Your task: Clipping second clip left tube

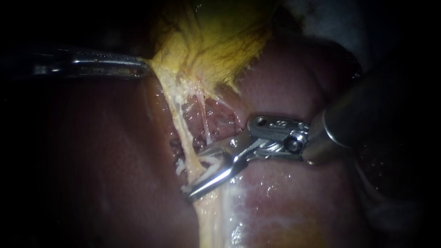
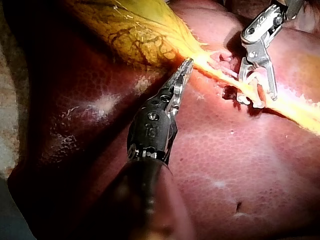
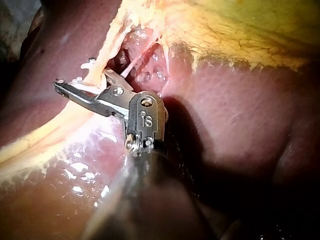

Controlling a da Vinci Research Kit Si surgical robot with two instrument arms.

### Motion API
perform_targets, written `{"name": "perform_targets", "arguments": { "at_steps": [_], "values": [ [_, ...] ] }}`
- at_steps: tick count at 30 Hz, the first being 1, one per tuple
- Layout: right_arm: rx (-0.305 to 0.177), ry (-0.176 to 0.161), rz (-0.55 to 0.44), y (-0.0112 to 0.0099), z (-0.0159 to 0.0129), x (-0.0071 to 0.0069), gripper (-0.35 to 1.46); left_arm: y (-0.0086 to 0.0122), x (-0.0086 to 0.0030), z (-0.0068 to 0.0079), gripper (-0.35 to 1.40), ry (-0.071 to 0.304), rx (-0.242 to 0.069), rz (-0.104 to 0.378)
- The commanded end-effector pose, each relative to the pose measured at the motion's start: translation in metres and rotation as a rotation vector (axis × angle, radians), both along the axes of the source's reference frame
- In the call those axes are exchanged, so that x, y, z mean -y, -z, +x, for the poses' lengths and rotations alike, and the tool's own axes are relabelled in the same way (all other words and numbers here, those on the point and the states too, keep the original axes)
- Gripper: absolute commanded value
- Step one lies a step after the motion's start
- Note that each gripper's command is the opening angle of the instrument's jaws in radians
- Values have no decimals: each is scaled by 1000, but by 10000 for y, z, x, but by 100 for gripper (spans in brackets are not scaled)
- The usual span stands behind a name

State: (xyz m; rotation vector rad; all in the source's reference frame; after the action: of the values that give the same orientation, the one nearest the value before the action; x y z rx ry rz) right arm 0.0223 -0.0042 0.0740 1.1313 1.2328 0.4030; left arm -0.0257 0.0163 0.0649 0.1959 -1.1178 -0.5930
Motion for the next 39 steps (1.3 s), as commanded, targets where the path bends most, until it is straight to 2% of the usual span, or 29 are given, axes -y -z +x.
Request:
{"name": "perform_targets", "arguments": {
  "at_steps": [1,8,16,20,27,32,39],
  "values": [
    [-9,2,9,3,1,1,55,0,0,0,-35,0,0,0],
    [-65,24,58,15,10,11,53,1,0,0,-35,0,0,0],
    [-84,57,67,17,13,13,41,1,0,0,-35,0,0,0],
    [-80,51,66,14,15,10,25,1,0,0,-35,0,0,0],
    [-73,42,71,9,14,4,-35,1,0,0,-35,1,0,0],
    [-67,42,68,6,18,2,-35,2,0,0,-35,1,0,0],
    [-70,72,63,7,23,4,-35,2,0,0,-35,0,0,0]
  ]
}}
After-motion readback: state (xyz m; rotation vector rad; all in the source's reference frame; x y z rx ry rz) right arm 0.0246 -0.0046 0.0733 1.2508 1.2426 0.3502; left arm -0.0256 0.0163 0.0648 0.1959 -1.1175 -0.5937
